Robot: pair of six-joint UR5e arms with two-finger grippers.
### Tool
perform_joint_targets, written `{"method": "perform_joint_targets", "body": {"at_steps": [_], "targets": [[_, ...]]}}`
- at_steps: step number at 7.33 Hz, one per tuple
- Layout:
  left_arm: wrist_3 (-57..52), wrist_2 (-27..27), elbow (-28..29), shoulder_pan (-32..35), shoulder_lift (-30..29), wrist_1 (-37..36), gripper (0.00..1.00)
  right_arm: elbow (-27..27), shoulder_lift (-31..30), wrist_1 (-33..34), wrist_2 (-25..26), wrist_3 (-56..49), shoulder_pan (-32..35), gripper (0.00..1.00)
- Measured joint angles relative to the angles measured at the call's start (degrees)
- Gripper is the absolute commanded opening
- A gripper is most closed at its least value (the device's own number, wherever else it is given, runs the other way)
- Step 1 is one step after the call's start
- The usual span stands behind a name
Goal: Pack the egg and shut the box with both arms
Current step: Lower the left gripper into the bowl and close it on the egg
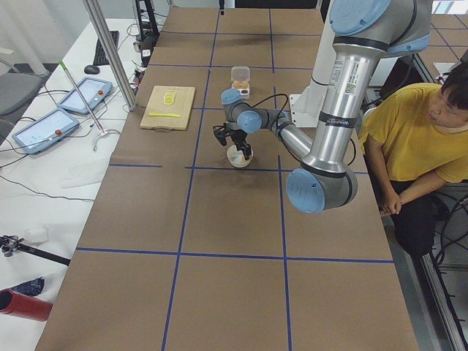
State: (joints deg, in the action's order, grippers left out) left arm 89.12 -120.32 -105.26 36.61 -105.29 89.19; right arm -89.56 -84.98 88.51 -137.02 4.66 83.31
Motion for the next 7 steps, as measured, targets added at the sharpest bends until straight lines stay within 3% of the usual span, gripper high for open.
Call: {"method": "perform_joint_targets", "body": {"at_steps": [7], "targets": [[0.0,0.0,0.2,-0.4,0.1,-0.1,0.70,0.0,0.0,0.0,0.0,0.0,0.0,1.00]]}}
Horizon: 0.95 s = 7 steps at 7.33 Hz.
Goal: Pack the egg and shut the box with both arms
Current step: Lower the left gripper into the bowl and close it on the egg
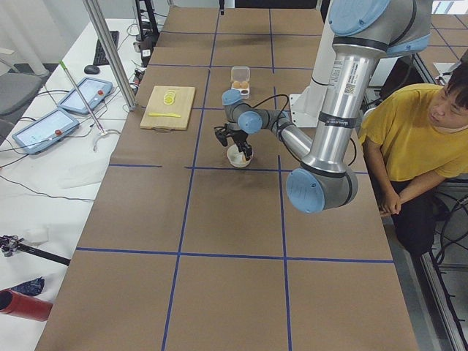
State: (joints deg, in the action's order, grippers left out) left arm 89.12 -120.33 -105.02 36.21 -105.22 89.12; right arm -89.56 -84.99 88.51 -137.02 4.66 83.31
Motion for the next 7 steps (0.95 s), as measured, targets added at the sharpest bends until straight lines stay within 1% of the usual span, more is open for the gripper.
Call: {"method": "perform_joint_targets", "body": {"at_steps": [3,4,6,7], "targets": [[0.0,0.0,0.1,0.0,0.0,0.0,0.70,0.0,0.0,0.0,0.0,0.0,0.0,1.00],[0.0,-0.1,0.2,0.0,0.0,0.0,0.68,0.0,0.0,0.0,0.0,0.0,0.0,1.00],[-0.1,-0.1,0.5,0.0,0.0,0.0,0.58,0.0,0.0,0.0,0.0,0.0,0.0,1.00],[-0.1,-0.1,0.6,0.0,0.0,0.0,0.57,0.0,0.0,0.0,0.0,0.0,0.0,1.00]]}}
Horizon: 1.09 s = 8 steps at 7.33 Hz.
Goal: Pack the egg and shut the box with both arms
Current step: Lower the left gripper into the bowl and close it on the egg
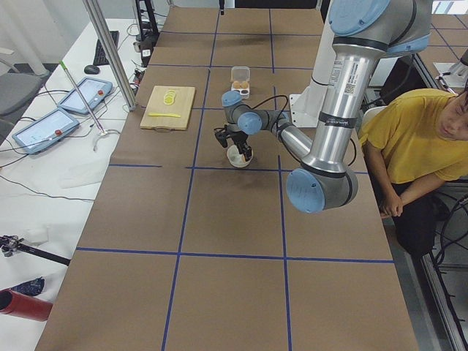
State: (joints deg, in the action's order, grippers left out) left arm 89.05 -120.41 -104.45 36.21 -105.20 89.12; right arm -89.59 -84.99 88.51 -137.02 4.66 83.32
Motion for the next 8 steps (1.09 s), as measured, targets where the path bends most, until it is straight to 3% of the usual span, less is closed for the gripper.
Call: {"method": "perform_joint_targets", "body": {"at_steps": [1,4,6,8], "targets": [[0.0,0.0,0.1,0.0,0.0,0.0,0.57,-0.1,0.0,0.0,0.0,0.0,0.0,1.00],[0.0,-0.1,0.1,-0.3,0.0,0.0,0.72,-0.2,0.0,0.0,-0.1,0.0,0.0,1.00],[0.0,-0.2,0.0,-0.3,-0.2,0.0,0.71,-0.2,0.0,0.0,-0.1,0.0,0.0,1.00],[0.0,-0.2,0.0,-0.4,-0.4,0.1,0.64,-0.2,0.0,0.0,-0.1,0.0,0.0,1.00]]}}
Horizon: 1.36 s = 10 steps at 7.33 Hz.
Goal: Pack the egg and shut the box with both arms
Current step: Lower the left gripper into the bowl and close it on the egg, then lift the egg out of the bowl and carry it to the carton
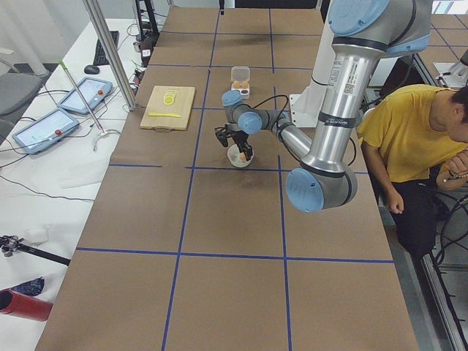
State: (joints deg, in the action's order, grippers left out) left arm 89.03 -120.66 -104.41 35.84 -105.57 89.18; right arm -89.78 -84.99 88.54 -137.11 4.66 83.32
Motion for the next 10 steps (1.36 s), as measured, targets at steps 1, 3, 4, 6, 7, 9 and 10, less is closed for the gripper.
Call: {"method": "perform_joint_targets", "body": {"at_steps": [1,3,4,6,7,9,10], "targets": [[0.0,0.0,0.0,-0.1,-0.1,0.0,0.56,0.0,0.0,0.0,0.0,0.0,0.0,1.00],[0.1,0.1,0.1,-0.5,-0.2,0.0,0.24,0.0,0.0,0.0,0.0,0.0,0.0,1.00],[0.1,0.1,0.2,-0.7,-0.1,0.0,0.00,0.0,0.0,0.0,0.0,0.0,0.0,1.00],[0.1,0.1,0.1,-0.7,-0.1,-0.1,0.00,0.0,0.0,0.0,-0.1,0.0,0.0,1.00],[0.0,0.2,-0.4,-0.7,-0.3,-1.2,0.00,0.0,0.0,0.0,-0.1,0.0,0.0,1.00],[-0.3,0.3,-3.3,0.0,-1.6,-7.7,0.00,0.0,0.0,0.0,-0.1,0.0,0.0,1.00],[-0.4,0.4,-5.1,0.7,-2.2,-10.1,0.00,0.0,0.0,0.0,-0.1,0.0,0.0,1.00]]}}
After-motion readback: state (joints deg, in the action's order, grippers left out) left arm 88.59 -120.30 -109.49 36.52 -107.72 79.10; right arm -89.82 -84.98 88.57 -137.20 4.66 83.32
